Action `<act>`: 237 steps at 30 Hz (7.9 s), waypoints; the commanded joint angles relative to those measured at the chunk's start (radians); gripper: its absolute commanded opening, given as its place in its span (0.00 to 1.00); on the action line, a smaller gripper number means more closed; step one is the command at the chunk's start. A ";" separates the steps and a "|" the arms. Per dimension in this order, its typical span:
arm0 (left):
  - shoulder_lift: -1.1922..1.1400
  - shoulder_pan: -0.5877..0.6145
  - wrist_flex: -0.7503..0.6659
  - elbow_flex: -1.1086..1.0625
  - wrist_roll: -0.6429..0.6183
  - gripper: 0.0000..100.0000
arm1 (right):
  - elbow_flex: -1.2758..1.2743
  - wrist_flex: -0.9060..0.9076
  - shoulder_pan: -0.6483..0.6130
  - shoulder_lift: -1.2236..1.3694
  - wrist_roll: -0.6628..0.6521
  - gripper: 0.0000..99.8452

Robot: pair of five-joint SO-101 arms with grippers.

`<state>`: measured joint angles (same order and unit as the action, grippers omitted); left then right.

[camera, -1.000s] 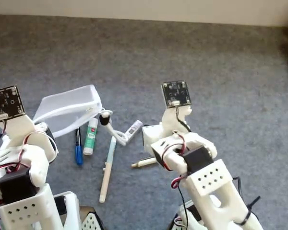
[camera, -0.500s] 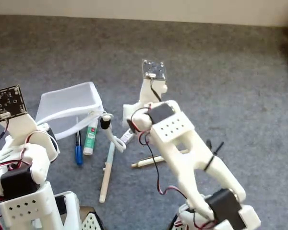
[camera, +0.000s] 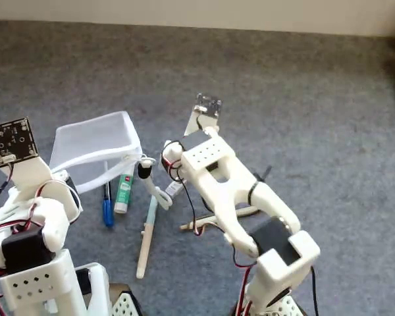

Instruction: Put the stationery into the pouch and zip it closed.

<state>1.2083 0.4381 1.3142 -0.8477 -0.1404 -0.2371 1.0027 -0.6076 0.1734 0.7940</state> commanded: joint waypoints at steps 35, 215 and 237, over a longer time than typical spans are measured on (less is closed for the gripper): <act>-0.021 -0.064 -0.021 0.015 -0.008 0.01 | 0.116 0.071 0.088 -0.048 -0.117 0.00; -0.858 -0.285 0.176 0.862 -0.172 0.01 | -0.246 0.124 -0.105 -1.099 -0.744 0.15; -0.858 -0.263 0.175 0.825 -0.172 0.01 | -0.433 0.366 0.128 -1.096 -0.338 0.15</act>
<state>0.3429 0.1619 1.4906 -0.0253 -0.3015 -0.6621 1.3663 -0.4987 -0.9206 0.4181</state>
